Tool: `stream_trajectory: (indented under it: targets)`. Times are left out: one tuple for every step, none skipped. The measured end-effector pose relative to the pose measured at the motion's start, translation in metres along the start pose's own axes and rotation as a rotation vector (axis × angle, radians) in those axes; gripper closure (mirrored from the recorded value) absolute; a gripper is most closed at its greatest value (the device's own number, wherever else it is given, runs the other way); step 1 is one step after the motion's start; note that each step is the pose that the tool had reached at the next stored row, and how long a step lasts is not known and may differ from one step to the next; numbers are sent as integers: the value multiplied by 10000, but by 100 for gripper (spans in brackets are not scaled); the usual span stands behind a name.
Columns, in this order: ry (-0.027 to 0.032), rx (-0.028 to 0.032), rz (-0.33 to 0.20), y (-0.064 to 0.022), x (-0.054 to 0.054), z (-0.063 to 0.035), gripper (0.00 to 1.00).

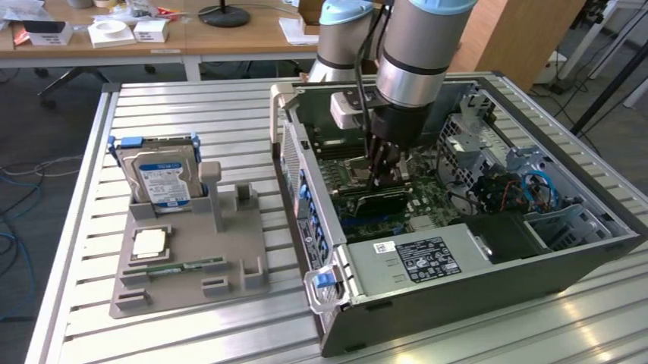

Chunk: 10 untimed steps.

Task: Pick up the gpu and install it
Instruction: 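Press down on the gpu until it lock into place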

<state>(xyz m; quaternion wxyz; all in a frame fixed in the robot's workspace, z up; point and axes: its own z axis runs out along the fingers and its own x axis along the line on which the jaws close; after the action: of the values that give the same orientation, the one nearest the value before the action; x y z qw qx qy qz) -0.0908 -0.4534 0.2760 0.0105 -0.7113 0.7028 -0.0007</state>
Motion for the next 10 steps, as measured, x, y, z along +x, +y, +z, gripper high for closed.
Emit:
stream_trajectory:
  targets:
    - [-3, 1, 0, 0, 0, 10, 90]
    - [-5, 1, 1, 1, 0, 19, 90]
    - [-4, -1, 1, 1, 1, 27, 90]
    - [-5, -1, 0, 1, 1, 35, 90]
    - [-5, -1, 0, 1, 1, 40, 90]
    - [-3, -2, 0, 1, 1, 41, 90]
    - [-4, -3, 0, 1, 1, 42, 90]
    - [-3, -2, 0, 1, 1, 41, 90]
    - [-3, -2, 0, 1, 1, 42, 90]
    - [-4, -2, 0, 1, 1, 43, 90]
